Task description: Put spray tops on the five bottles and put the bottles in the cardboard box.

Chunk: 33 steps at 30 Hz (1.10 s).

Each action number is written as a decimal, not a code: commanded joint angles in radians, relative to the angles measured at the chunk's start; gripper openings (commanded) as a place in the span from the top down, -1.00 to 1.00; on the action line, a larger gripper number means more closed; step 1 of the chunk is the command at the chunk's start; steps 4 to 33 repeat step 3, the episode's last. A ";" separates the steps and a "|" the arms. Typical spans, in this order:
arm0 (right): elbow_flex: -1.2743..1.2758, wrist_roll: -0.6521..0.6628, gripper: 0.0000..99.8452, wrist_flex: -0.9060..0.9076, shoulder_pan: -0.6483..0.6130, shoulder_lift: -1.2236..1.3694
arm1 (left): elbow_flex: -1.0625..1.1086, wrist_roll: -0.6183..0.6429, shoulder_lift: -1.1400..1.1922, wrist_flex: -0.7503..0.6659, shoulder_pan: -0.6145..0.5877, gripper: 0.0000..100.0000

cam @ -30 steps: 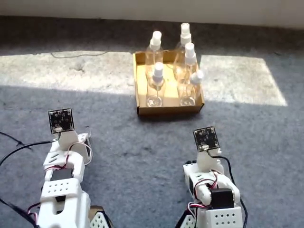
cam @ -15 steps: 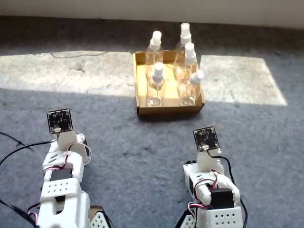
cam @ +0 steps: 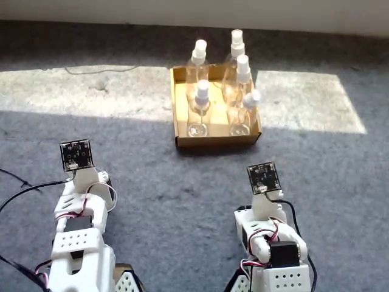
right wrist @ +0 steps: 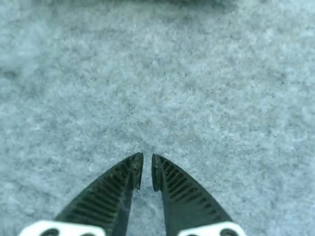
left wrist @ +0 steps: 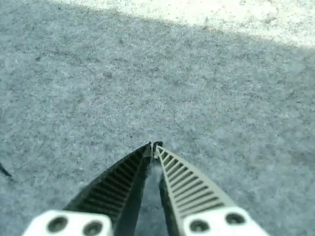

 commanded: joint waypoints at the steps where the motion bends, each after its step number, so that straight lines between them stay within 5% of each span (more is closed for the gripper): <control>1: 0.150 -0.003 0.99 0.004 0.010 -0.013 | 0.018 -0.008 -0.005 0.005 -0.008 0.94; 33: 0.150 -0.003 0.99 0.004 0.010 -0.013 | 0.018 -0.008 -0.005 0.005 -0.008 0.94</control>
